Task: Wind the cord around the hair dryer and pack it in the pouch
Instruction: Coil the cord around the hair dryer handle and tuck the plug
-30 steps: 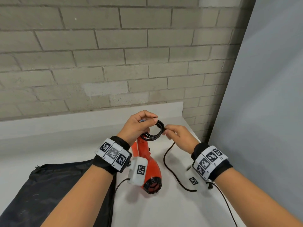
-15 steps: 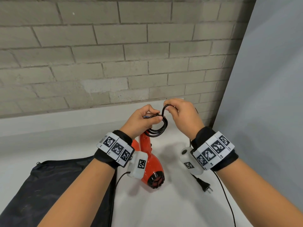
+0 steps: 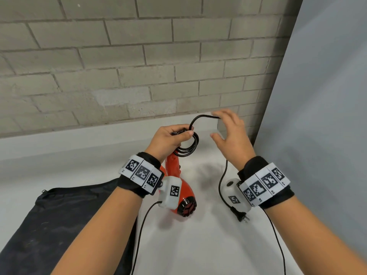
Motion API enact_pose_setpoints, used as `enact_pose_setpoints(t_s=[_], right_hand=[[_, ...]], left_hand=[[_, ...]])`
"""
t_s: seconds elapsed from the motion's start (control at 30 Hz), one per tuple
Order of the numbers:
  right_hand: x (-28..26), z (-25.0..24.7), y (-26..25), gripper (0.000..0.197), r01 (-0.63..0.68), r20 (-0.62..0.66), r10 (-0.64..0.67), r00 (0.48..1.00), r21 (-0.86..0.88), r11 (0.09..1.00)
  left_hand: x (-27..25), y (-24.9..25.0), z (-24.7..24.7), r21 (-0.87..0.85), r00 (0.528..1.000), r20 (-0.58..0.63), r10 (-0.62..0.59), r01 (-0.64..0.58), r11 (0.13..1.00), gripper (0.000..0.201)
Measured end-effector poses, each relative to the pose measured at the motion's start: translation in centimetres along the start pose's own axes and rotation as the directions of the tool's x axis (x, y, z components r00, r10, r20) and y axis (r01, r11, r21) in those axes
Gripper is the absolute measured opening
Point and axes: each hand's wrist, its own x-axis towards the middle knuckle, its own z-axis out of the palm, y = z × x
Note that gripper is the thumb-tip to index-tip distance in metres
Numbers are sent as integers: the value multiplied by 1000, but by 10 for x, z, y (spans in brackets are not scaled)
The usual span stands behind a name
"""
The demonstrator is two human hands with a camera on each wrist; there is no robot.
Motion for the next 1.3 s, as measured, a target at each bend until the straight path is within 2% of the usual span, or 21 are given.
enact_pose_setpoints(t_s=[0.07,0.1,0.13,0.17,0.2,0.27,0.3,0.33,0.5,0.6,0.67,0.73,0.77,0.83,0.9,1.0,1.07,1.13,1.2,1.27,1.3], right_hand=[[-16,2,15,41,-83,-9,83,997,-9,997],[-24,4,24,32,-132,33,132,991,-17,991],[-30,4,32,23,-194,122,198,973,-43,980],[-37,5,39,17,-266,258,288,922,-119,957],[-42,8,47,18,-294,406,378,832,-255,921],[-54,17,61,32,-200,606,531,592,-528,826],[-59,23,66,39,-136,642,578,503,-602,787],[-64,28,69,44,-94,654,609,449,-642,760],[-75,42,72,49,-17,636,680,366,-725,688],[-76,45,70,40,61,634,686,357,-748,660],[-74,43,68,34,49,639,671,377,-737,674],[-67,40,69,26,-62,657,611,442,-657,751],[-61,37,69,20,-186,656,570,494,-561,807],[-50,28,63,12,-476,598,493,632,-203,856],[-38,18,48,15,-545,458,419,784,185,818],[-25,3,12,17,-356,255,249,934,633,688],[-21,-2,-6,22,-200,169,108,980,785,586],[-20,1,-16,20,-129,140,21,990,830,543],[-20,9,-19,24,-100,120,8,993,794,600],[-20,20,-18,27,-41,57,6,998,640,767],[-21,25,-18,23,-3,20,-9,1000,530,848]], left_hand=[[2,-1,4,5,999,-35,25,-24,1000,14],[2,-2,6,13,998,-46,34,-33,999,15],[2,-2,7,17,998,-54,44,-43,999,15],[2,-3,8,18,997,-61,50,-49,999,15],[3,-3,9,17,996,-68,53,-52,999,14],[4,-3,9,12,996,-78,51,-50,999,14],[4,-3,9,10,995,-82,50,-49,999,14],[4,-4,9,8,995,-83,48,-48,999,14],[3,-4,11,-4,996,-85,37,-37,999,13],[1,-3,10,-13,996,-83,28,-29,999,13],[0,-4,9,-30,996,-87,24,-27,999,12],[0,-4,8,-44,996,-92,21,-25,999,12],[0,-4,8,-49,995,-94,22,-26,998,12],[0,-5,7,-52,995,-101,23,-28,998,12],[0,-7,6,-55,994,-110,15,-21,998,12],[0,-7,7,-70,990,-139,4,-14,997,16],[-2,-6,8,-79,989,-150,7,-19,997,19],[-3,-4,8,-86,990,-139,17,-29,996,20],[-4,-4,9,-85,991,-131,18,-30,996,23],[-4,-4,10,-98,991,-133,11,-24,995,19],[-4,-4,10,-108,992,-129,7,-21,994,15]])
